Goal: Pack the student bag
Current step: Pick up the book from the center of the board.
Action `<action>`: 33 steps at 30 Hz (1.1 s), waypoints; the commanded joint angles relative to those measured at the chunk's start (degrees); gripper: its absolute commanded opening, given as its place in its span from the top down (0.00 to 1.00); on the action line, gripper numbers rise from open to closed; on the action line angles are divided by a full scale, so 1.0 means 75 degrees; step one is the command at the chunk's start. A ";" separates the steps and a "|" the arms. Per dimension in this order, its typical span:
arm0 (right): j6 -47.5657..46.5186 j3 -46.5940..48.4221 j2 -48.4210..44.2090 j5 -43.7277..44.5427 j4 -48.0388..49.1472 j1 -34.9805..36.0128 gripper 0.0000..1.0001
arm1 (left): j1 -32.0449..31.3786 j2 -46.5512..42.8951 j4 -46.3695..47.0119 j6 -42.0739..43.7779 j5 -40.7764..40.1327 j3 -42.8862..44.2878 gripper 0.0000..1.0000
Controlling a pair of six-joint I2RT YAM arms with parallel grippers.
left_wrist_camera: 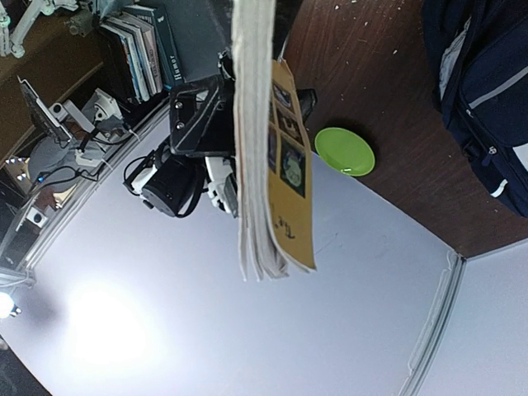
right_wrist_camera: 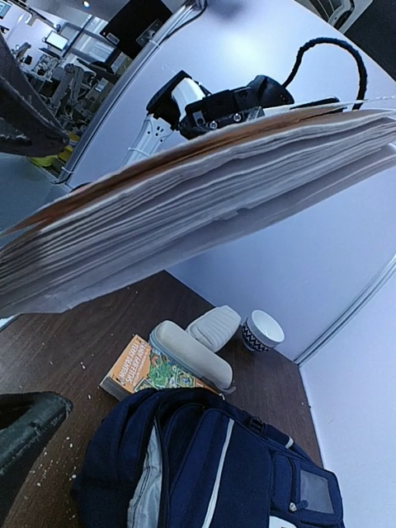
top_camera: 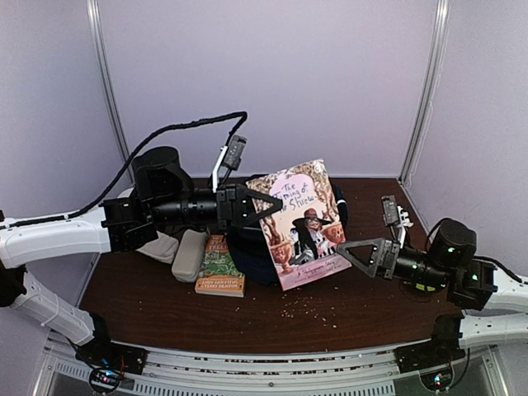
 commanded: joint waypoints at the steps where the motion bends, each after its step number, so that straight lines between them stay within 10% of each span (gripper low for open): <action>1: 0.0100 0.0120 0.0189 -0.0642 0.0961 0.0050 0.01 | -0.0010 -0.0277 0.0290 0.0296 0.0403 0.0287 1.00; 11: 0.0722 0.0138 0.1204 -0.2142 0.2555 0.0050 0.14 | -0.0010 -0.0218 0.0477 0.0347 0.0824 0.0471 1.00; 23: 0.0626 0.0015 0.0775 -0.2004 0.2325 0.0048 0.98 | 0.0070 -0.0343 -0.0051 0.0647 0.0390 0.0374 1.00; 28: 0.0486 0.0026 0.0487 -0.1544 0.1675 0.0049 1.00 | 0.0142 -0.0370 -0.0318 0.0705 0.0118 0.0375 1.00; 33: -0.0048 0.0158 -0.0406 0.0410 -0.0215 0.0054 1.00 | 0.0142 -0.0605 -0.2132 0.1896 -0.1493 0.0463 0.14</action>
